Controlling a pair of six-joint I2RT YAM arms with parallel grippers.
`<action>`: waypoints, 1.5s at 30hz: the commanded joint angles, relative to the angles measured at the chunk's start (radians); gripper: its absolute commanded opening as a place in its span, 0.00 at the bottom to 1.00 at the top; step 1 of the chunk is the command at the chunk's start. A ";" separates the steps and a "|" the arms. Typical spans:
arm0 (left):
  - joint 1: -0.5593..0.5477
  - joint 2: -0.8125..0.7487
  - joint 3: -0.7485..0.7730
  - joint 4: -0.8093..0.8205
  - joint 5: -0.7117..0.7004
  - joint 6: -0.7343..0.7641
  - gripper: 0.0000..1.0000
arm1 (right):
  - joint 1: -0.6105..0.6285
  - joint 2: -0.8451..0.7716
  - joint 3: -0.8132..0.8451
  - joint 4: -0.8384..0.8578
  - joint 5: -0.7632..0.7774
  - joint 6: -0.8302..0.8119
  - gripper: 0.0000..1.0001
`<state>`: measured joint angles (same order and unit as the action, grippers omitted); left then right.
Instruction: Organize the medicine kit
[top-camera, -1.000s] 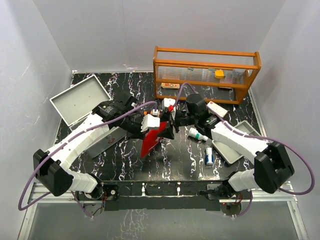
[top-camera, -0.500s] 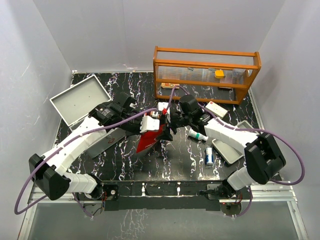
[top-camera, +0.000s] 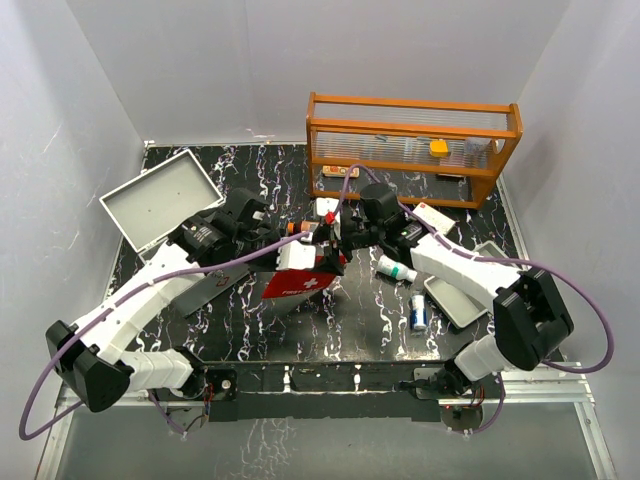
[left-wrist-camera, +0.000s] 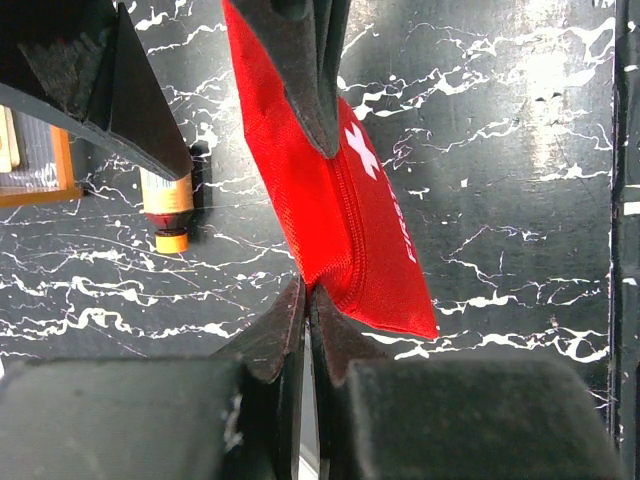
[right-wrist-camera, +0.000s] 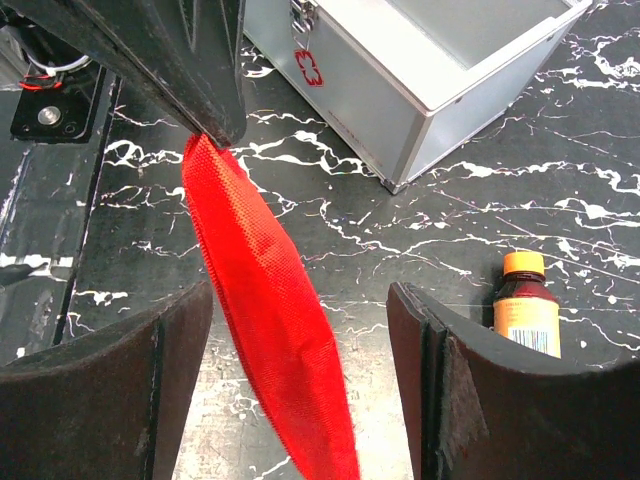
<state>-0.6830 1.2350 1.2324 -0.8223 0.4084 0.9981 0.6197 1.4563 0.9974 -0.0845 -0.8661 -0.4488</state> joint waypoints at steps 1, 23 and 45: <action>-0.006 -0.053 -0.016 0.036 0.019 0.036 0.00 | 0.002 0.020 0.051 -0.010 -0.043 -0.035 0.69; -0.007 -0.138 -0.140 0.220 0.043 -0.269 0.46 | -0.029 0.012 -0.007 -0.146 -0.068 -0.068 0.00; -0.007 -0.188 -0.362 0.621 0.200 -0.967 0.36 | -0.149 -0.208 -0.072 -0.093 -0.298 0.039 0.00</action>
<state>-0.6846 1.0527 0.8940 -0.2428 0.5339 0.0555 0.4770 1.2503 0.8795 -0.2527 -1.0748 -0.4416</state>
